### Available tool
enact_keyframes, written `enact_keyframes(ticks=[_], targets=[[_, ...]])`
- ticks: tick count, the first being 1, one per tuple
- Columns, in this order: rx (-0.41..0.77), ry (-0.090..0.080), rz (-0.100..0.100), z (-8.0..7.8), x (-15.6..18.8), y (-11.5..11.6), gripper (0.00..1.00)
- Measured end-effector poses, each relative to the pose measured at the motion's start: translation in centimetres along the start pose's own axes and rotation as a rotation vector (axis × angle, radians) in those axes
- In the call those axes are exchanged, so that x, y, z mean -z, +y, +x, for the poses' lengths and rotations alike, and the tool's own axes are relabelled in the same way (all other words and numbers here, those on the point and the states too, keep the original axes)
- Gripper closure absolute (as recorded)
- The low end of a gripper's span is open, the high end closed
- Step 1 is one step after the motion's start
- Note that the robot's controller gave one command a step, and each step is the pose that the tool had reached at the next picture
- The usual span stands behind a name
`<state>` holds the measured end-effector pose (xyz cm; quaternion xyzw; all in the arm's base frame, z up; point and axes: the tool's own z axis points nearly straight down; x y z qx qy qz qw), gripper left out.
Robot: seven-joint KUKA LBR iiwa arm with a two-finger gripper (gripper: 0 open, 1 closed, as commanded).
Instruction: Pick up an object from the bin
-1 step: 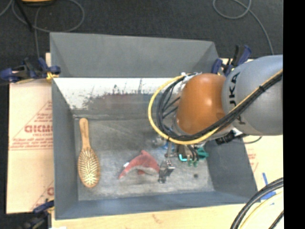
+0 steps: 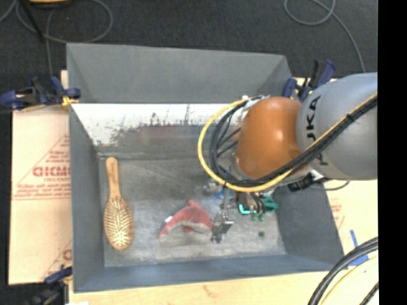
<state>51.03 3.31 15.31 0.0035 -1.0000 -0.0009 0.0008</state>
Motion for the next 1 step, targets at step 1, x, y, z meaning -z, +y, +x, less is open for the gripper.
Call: enact_keyframes(ticks=[1], targets=[[0.014, 0.006, 0.001, -0.30, 1.21, -0.12, 0.00]])
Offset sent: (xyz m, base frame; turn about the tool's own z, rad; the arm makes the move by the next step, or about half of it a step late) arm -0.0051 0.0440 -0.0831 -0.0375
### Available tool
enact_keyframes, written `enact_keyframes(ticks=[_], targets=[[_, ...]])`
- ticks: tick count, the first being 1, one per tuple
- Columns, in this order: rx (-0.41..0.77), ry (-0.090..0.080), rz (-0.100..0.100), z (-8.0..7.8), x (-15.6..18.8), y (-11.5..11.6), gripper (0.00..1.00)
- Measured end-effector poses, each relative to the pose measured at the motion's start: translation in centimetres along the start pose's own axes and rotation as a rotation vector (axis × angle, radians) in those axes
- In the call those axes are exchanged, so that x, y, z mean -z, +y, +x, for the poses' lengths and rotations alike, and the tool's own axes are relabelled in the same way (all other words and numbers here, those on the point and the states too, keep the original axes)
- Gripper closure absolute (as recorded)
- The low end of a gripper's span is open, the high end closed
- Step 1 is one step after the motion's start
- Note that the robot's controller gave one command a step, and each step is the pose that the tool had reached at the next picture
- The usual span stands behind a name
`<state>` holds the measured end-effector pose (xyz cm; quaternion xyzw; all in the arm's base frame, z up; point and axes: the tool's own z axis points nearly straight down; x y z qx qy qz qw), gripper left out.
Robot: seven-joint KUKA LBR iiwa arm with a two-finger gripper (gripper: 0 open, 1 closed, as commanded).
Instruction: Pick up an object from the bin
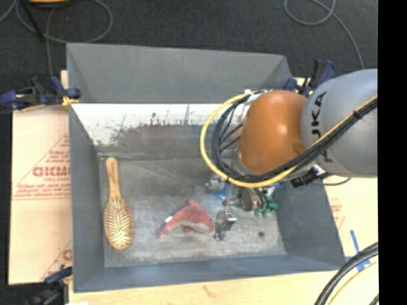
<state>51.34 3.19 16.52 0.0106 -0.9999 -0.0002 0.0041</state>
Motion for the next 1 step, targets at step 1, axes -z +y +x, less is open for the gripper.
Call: enact_keyframes(ticks=[1], targets=[[0.020, -0.027, -0.001, -0.47, -0.82, 1.51, 0.00]])
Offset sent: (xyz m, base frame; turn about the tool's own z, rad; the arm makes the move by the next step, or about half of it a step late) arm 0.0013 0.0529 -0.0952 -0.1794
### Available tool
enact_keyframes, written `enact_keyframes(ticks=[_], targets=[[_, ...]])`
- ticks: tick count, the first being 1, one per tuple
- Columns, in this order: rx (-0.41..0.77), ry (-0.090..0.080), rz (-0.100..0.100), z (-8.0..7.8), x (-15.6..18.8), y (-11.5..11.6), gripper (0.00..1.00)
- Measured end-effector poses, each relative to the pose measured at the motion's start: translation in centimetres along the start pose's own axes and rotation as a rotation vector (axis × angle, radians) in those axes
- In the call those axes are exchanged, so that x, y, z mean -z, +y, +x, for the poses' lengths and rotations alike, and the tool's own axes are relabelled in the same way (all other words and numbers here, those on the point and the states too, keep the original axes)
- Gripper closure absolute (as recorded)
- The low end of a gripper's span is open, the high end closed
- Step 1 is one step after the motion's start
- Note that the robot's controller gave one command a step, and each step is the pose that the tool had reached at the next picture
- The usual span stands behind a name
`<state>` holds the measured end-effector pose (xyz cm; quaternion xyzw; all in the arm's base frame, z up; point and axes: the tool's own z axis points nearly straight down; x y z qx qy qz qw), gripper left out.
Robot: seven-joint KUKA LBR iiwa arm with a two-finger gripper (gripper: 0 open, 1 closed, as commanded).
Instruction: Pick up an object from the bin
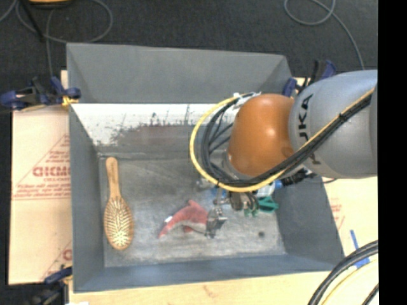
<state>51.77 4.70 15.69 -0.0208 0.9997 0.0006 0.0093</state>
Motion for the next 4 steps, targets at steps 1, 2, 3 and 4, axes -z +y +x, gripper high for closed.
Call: enact_keyframes(ticks=[1, 2, 3, 4], targets=[[0.116, 0.013, 0.001, 0.2, -6.3, 2.5, 0.00], [0.485, 0.011, -0.003, -1.9, -8.4, 2.9, 1.00], [0.484, 0.011, -0.003, -1.9, -8.4, 2.9, 1.00], [0.628, 0.015, -0.006, -2.2, 3.0, 3.4, 1.00]])
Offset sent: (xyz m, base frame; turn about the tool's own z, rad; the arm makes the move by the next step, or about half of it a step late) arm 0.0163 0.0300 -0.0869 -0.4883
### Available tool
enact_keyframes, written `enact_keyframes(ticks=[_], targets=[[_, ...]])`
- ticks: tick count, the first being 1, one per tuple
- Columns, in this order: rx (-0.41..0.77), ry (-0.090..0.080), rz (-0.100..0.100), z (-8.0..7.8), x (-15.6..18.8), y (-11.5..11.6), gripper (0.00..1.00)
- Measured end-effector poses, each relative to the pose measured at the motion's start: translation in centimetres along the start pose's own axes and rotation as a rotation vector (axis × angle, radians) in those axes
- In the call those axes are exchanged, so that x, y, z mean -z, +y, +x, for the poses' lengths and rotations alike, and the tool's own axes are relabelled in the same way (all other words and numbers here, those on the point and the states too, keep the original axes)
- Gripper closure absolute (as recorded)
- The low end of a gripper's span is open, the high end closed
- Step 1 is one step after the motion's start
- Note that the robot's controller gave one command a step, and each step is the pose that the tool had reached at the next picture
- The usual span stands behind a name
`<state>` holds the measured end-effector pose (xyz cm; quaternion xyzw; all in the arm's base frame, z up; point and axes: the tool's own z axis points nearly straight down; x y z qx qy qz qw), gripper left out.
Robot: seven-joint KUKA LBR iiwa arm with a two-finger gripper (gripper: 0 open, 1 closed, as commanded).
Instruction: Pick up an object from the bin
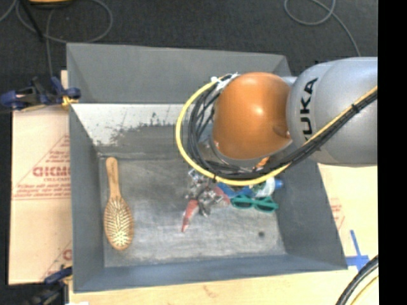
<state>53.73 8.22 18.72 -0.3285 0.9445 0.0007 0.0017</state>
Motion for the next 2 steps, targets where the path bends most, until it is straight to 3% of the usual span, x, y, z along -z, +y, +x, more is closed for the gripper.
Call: enact_keyframes(ticks=[1, 2], targets=[[-0.001, 0.000, -0.001, 0.0, 0.0, 0.0, 1.00], [0.297, -0.001, 0.001, 0.3, 8.2, -1.8, 1.00]])
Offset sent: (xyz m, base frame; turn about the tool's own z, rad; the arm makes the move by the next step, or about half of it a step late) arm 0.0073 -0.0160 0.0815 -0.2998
